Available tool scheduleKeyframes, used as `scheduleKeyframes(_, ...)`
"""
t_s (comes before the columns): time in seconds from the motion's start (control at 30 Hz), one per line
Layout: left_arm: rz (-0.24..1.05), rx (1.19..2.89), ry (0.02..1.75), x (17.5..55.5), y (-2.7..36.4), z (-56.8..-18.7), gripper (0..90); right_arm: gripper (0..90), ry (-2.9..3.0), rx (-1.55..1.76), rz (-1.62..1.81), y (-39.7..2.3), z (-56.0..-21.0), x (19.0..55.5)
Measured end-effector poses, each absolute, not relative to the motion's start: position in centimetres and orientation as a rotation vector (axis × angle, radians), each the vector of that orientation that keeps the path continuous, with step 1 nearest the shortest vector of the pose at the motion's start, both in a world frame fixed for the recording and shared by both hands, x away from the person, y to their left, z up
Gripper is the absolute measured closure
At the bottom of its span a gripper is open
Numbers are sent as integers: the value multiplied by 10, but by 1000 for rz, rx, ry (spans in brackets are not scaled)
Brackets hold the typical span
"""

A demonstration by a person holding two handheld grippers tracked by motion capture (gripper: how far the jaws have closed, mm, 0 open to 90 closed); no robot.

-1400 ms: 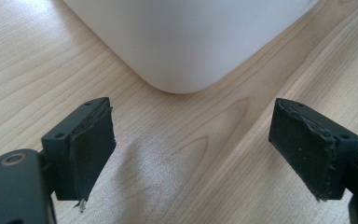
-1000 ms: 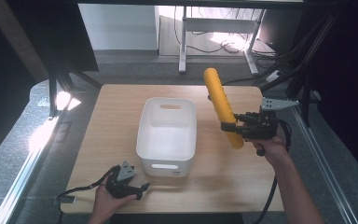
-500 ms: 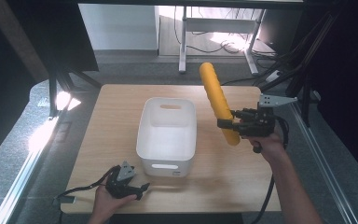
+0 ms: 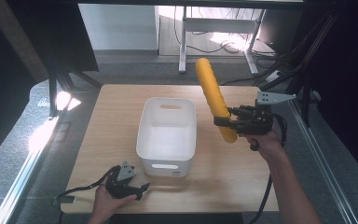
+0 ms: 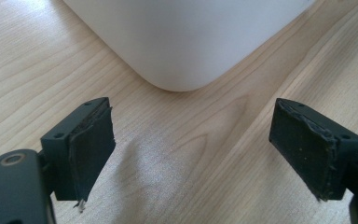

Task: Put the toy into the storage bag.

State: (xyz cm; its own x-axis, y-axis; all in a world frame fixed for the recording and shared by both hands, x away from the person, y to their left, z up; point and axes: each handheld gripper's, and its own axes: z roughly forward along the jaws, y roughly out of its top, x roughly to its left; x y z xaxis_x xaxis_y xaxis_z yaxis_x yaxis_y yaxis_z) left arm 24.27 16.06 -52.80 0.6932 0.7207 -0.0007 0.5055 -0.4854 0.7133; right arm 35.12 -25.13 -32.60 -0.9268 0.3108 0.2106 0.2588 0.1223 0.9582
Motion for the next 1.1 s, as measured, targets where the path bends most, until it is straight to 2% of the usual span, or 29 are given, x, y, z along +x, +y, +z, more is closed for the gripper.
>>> scheduleKeyframes(1.1, 390, 2189, 930, 243, 161, -527, 139, 511, 2289, 488, 2025, -229, -305, 350)
